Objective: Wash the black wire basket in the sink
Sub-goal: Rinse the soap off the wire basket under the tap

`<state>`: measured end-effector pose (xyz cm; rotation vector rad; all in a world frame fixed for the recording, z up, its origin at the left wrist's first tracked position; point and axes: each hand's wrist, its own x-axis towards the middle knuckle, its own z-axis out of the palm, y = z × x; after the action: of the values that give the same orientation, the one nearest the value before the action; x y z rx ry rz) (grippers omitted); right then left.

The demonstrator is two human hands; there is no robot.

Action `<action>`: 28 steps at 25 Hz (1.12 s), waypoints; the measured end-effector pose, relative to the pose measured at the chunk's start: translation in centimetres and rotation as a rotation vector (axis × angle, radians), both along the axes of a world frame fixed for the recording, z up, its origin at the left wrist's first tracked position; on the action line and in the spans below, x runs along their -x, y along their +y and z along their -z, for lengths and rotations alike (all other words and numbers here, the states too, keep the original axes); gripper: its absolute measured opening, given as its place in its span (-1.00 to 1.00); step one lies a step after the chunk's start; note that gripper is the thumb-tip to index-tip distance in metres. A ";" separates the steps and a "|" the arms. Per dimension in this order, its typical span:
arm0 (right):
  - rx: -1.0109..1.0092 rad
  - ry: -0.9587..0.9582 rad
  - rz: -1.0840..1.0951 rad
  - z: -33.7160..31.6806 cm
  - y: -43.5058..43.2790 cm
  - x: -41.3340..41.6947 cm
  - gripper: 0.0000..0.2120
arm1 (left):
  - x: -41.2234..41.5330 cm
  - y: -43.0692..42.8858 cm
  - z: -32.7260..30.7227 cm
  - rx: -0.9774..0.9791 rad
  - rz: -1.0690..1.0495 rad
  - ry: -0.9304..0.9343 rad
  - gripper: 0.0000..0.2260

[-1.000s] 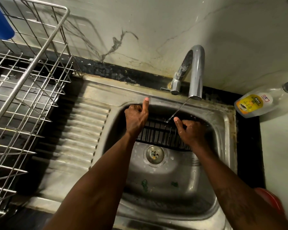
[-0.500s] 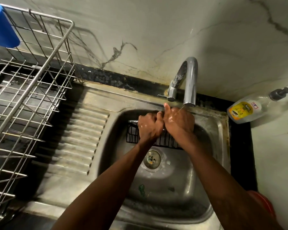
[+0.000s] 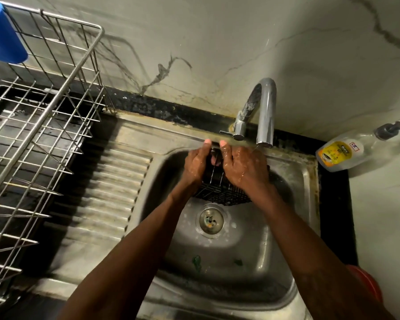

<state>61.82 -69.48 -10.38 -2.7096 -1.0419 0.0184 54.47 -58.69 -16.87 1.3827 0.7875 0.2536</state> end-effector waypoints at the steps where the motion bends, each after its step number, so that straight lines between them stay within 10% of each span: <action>1: 0.058 0.058 0.030 -0.1 0.4 -1.0 -0.34 | -0.7 -0.1 -1.0 -0.019 0.023 0.006 -0.36; 4: 0.134 0.285 0.222 -0.1 -0.1 -3.0 -0.34 | -1.8 -1.3 -2.1 -0.013 -0.014 0.083 -0.42; 8: -0.031 -0.054 0.245 1.1 -0.5 -0.9 -0.54 | -2.3 -3.0 -1.5 0.052 -0.084 0.048 -0.66; 13: 0.120 -0.091 -0.143 1.5 -2.8 1.8 -0.61 | -2.5 -2.7 -1.2 0.020 -0.086 0.049 -0.67; 24: 0.236 -0.020 0.184 0.5 -1.2 -3.6 -0.50 | -1.0 -2.8 -1.6 0.056 -0.030 -0.002 -0.33; 28: 0.034 0.001 0.042 0.8 -3.5 -2.8 -0.60 | -0.6 -2.3 -2.0 0.119 -0.035 -0.092 -0.52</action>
<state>64.58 -72.97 -11.23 -2.7604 -0.9935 0.0302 55.11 -60.95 -14.89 1.2376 0.7397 0.2913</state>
